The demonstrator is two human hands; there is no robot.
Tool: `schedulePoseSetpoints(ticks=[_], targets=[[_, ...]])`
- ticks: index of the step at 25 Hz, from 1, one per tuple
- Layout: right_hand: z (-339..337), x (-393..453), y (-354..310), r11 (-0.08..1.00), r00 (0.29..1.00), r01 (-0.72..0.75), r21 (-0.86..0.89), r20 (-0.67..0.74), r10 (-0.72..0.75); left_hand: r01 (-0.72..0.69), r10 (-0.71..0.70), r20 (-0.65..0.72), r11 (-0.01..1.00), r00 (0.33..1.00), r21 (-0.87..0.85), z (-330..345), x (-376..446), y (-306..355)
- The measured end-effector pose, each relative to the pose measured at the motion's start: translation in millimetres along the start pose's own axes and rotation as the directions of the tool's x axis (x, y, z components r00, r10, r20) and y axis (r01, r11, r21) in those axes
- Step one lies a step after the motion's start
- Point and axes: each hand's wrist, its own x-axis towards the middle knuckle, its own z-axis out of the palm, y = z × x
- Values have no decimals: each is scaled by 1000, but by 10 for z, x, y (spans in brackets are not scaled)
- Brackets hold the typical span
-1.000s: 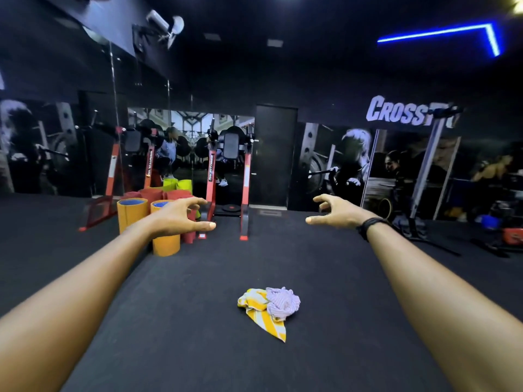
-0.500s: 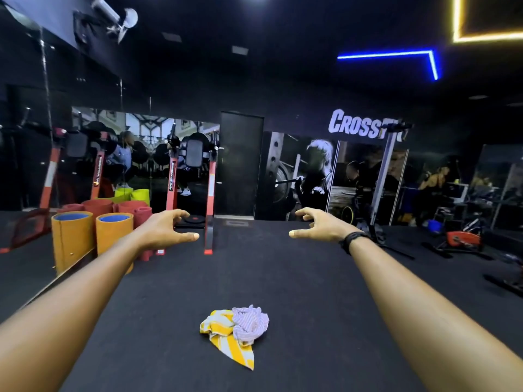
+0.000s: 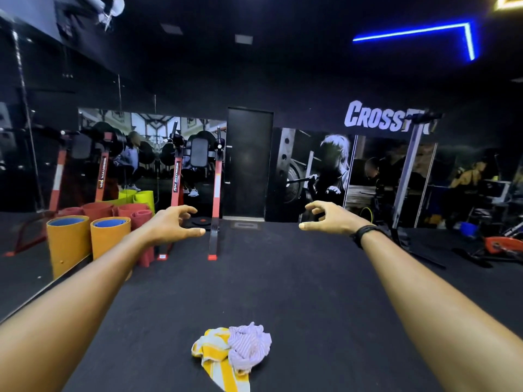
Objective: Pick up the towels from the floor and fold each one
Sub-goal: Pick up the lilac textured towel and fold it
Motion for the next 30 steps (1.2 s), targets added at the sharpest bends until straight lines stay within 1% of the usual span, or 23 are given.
schedulePoseSetpoints(ticks=[3, 7, 12, 16, 21, 24, 27, 30], targets=[[-117, 564, 243, 999, 999, 21, 50, -33, -19, -10, 9, -23, 999, 1000, -30, 138, 481, 89], [95, 1312, 551, 995, 999, 49, 88, -12, -48, 7, -7, -15, 1000, 1000, -18, 422, 1088, -31], [499, 2300, 819, 995, 998, 49, 86, 43, -52, 34, -34, 1, 999, 999, -17, 734, 2006, -500], [711, 3368, 947, 998, 997, 32, 53, 64, -35, 35, -35, 14, 999, 999, -14, 882, 3011, -913], [871, 4552, 1011, 1000, 997, 15, 23, 74, -17, 21, -21, 36, 1000, 999, -19, 921, 4246, -1249], [1153, 5125, 1176, 1000, 992, -10, 2, 129, 9, 41, -40, 87, 999, 995, -8, 1198, 4806, -1513], [1556, 5594, 1392, 1000, 981, -17, -23, 190, 21, 67, -71, 142, 997, 987, 31, 1555, 5177, -1812], [2044, 6053, 1671, 1000, 965, -10, -2, 261, 11, 136, -142, 178, 990, 974, 43, 1926, 5480, -2154]])
